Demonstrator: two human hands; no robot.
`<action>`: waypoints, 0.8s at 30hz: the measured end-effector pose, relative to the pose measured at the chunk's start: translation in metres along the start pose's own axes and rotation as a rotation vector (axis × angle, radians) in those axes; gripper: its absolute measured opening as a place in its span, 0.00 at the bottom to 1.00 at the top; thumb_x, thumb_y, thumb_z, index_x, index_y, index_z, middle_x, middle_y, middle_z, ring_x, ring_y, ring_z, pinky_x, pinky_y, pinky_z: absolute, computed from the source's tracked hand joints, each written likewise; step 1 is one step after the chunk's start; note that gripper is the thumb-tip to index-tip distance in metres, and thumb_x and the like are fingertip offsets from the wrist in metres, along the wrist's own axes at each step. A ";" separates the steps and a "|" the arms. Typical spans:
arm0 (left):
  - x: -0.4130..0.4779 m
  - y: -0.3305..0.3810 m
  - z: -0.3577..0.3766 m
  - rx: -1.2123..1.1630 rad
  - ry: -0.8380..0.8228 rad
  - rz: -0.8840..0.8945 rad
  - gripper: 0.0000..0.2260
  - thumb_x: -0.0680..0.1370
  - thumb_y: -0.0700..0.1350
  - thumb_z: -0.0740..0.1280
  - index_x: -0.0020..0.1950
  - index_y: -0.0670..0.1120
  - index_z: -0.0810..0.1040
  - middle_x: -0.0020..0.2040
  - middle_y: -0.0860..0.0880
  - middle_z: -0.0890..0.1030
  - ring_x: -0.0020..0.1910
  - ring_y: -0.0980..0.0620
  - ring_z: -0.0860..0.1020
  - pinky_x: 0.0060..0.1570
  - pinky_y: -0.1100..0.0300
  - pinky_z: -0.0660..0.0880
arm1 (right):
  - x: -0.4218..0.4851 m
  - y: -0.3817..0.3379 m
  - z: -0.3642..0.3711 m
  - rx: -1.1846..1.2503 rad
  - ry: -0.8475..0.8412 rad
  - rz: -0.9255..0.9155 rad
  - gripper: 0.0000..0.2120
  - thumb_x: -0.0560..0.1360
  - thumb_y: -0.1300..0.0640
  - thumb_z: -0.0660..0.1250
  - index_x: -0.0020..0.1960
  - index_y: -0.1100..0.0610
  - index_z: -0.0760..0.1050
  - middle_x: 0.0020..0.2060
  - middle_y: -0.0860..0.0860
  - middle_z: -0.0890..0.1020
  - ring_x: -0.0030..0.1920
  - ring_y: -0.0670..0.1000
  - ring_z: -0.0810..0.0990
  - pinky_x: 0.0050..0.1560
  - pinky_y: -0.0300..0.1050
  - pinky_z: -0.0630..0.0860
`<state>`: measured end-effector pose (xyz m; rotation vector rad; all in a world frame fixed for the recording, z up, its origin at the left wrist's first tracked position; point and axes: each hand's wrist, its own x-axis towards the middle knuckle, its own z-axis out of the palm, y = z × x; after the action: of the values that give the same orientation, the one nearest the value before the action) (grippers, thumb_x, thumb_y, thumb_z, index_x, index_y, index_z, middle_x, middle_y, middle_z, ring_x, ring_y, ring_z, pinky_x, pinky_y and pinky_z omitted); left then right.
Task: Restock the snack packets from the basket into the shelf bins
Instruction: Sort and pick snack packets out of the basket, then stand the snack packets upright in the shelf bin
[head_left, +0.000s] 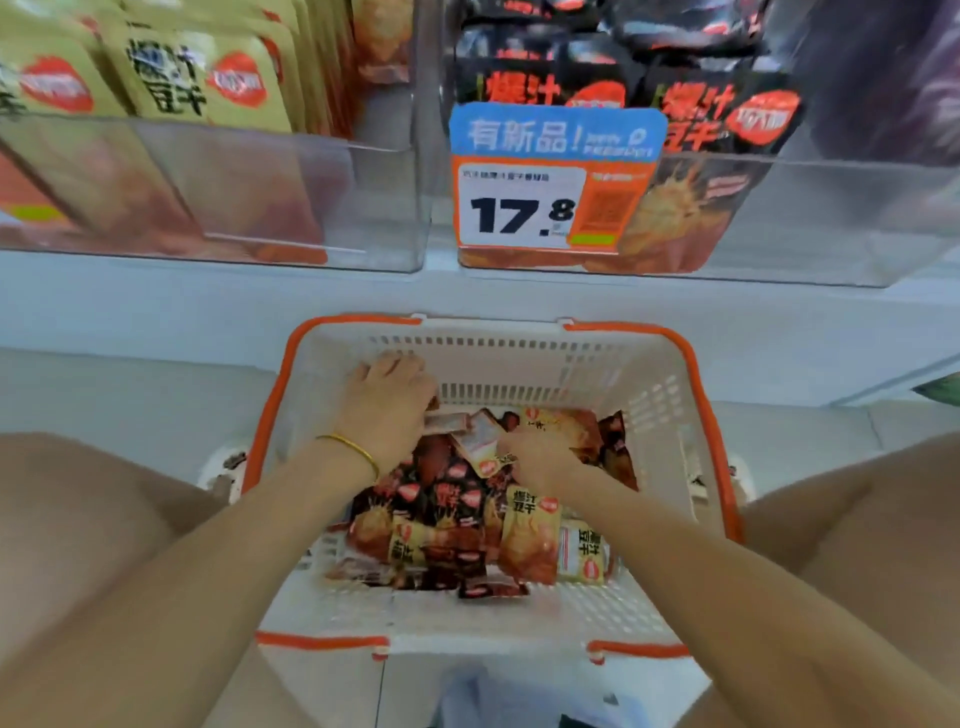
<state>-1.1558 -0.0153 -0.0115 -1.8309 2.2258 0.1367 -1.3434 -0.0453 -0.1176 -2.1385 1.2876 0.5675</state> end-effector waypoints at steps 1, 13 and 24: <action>0.002 -0.003 0.004 0.013 -0.019 -0.019 0.16 0.80 0.43 0.59 0.68 0.47 0.69 0.72 0.47 0.62 0.70 0.43 0.59 0.64 0.49 0.60 | 0.013 -0.007 0.003 -0.026 0.001 -0.026 0.21 0.76 0.67 0.60 0.68 0.57 0.69 0.65 0.57 0.69 0.59 0.60 0.74 0.55 0.55 0.76; 0.010 -0.026 0.029 0.051 -0.251 -0.131 0.12 0.79 0.40 0.58 0.62 0.45 0.72 0.63 0.46 0.69 0.65 0.43 0.64 0.60 0.50 0.64 | 0.096 -0.047 0.024 -0.521 -0.087 -0.175 0.23 0.76 0.61 0.61 0.70 0.60 0.66 0.73 0.57 0.59 0.69 0.61 0.61 0.67 0.57 0.64; 0.012 -0.023 0.019 -0.646 -0.161 -0.428 0.19 0.79 0.44 0.61 0.68 0.42 0.65 0.63 0.40 0.72 0.57 0.41 0.74 0.52 0.51 0.72 | -0.024 0.012 -0.045 1.231 -0.270 -0.178 0.14 0.79 0.61 0.61 0.64 0.56 0.75 0.57 0.50 0.79 0.61 0.53 0.76 0.66 0.49 0.72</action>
<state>-1.1328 -0.0265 -0.0309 -2.4563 1.7394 0.9699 -1.3621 -0.0643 -0.0727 -1.0680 0.8829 -0.0637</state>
